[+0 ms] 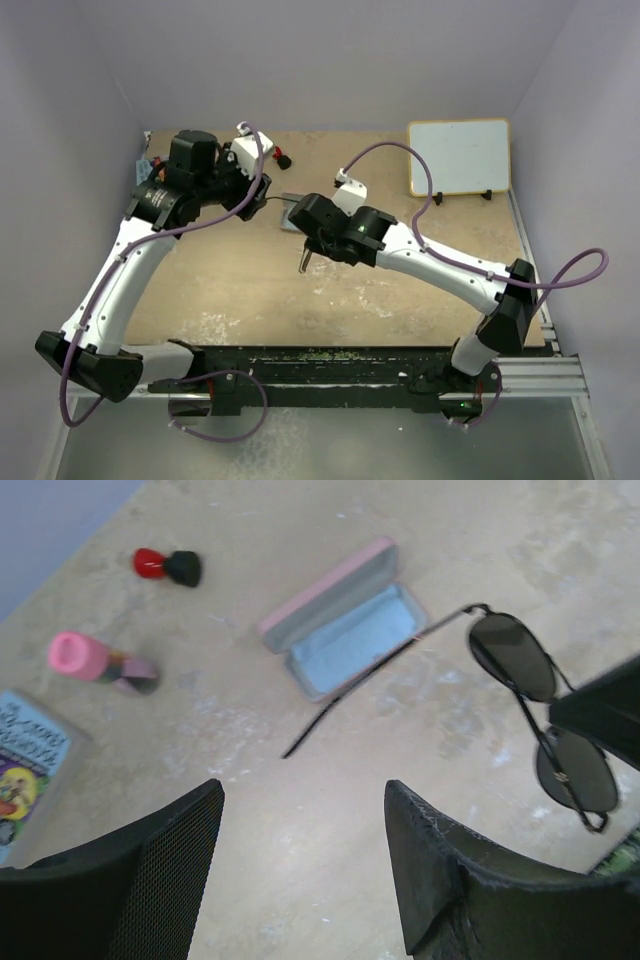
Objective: Organize the sunglasses
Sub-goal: Fold the sunglasses.
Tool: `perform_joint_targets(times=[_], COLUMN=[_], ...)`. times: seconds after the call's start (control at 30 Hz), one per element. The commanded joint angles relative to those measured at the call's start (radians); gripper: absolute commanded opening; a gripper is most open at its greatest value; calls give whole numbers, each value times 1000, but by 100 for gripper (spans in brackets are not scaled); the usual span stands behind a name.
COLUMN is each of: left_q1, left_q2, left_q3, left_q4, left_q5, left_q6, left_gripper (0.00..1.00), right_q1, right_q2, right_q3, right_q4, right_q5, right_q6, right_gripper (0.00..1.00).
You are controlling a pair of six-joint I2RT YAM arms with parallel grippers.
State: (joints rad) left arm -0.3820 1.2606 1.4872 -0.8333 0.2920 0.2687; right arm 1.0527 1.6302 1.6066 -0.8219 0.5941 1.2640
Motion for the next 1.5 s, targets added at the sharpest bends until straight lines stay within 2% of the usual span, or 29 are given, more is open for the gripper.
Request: perform_joint_targets(times=[0.0,0.27,0.4,0.6,0.87,1.13,1.3,1.47], left_q1=[2,6,7,7,5,-26,-32,-32], left_q2=[19,181,241,234,181,235,246,219], left_q3=[71,113,113,70,4,22,39,72], left_q4=[89,111,85,44,31,-20,-21,-22], left_q5=[-236,-249,-198,-125,-9,65,56,-40], left_q6=[-25,-62,-70,-70,-108,-177,-185,-154], left_gripper=[69,69,69,69,69,69,69,69], right_q1=[0,23,25,25,24,27,29,28], right_q2=[-61,-55,-51,-40,66,179,144,63], right_q3=[-51,-44,-11,48,163,311,270,140], right_q4=[109,156,106,77,75,100,95,22], right_q5=[9,-37,-12,-7,9,26,66,79], right_q6=[-48,-105,-81,-63,-9,31,98,216], right_gripper=[0,0,0,0,0,0,0,0])
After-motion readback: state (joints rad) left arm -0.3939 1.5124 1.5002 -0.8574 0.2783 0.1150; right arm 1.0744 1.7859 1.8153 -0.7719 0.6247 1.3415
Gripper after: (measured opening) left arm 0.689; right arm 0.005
